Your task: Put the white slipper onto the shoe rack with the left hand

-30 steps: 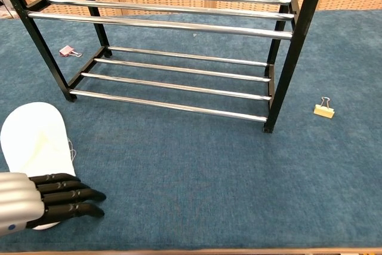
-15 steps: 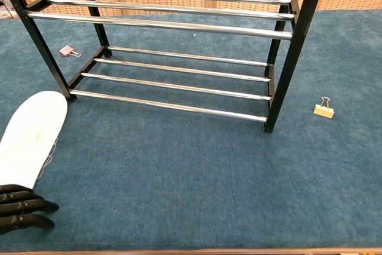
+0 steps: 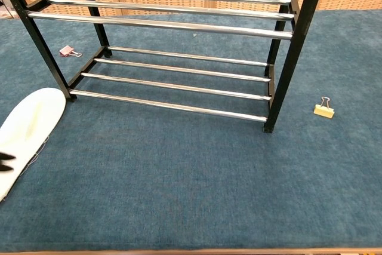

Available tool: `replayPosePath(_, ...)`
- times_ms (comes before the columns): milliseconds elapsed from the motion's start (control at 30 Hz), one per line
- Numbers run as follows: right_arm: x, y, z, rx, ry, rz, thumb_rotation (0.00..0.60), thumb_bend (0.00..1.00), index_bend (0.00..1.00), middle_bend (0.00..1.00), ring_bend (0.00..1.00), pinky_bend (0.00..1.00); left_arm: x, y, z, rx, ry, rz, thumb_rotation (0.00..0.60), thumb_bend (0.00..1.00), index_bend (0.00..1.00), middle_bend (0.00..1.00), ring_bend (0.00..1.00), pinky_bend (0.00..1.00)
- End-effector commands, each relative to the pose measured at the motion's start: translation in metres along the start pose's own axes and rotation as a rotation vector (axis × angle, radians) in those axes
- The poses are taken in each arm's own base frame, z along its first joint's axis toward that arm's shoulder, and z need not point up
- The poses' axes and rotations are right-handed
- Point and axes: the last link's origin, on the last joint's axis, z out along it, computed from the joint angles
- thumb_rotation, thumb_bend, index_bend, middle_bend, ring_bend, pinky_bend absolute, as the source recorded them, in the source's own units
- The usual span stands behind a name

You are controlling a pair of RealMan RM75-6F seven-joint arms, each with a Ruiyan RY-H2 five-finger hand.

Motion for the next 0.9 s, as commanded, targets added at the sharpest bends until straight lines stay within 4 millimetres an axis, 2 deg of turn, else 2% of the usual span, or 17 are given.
replayPosePath(33, 0.000, 0.000, 0.000, -0.001, -0.001, 0.000, 0.600, 0.00, 0.00, 0.00, 0.00, 0.00, 0.008, -0.020, -0.006, 0.084, 0.179, -0.060, 0.600, 0.15, 0.00, 0.00, 0.00, 0.00)
replayPosePath(167, -0.001, 0.000, 0.000, 0.002, -0.006, 0.000, 0.600, 0.00, 0.00, 0.00, 0.00, 0.00, 0.010, -0.037, 0.005, 0.228, 0.325, -0.145, 0.600, 0.15, 0.00, 0.00, 0.00, 0.00)
replayPosePath(300, 0.000, 0.000, 0.000, 0.002, -0.003, 0.005, 0.600, 0.00, 0.00, 0.00, 0.00, 0.00, 0.005, -0.046, 0.018, 0.308, 0.368, -0.200, 0.600, 0.15, 0.00, 0.00, 0.00, 0.02)
replayPosePath(733, 0.004, 0.003, 0.000, -0.003, 0.006, 0.022, 0.600, 0.00, 0.00, 0.00, 0.00, 0.00, 0.006, -0.044, 0.080, 0.385, 0.430, -0.292, 0.600, 0.15, 0.00, 0.00, 0.00, 0.02)
replayPosePath(900, 0.006, 0.005, 0.000, -0.005, 0.008, 0.026, 0.600, 0.00, 0.00, 0.00, 0.00, 0.00, 0.006, -0.046, 0.097, 0.404, 0.435, -0.328, 0.600, 0.15, 0.00, 0.00, 0.00, 0.02)
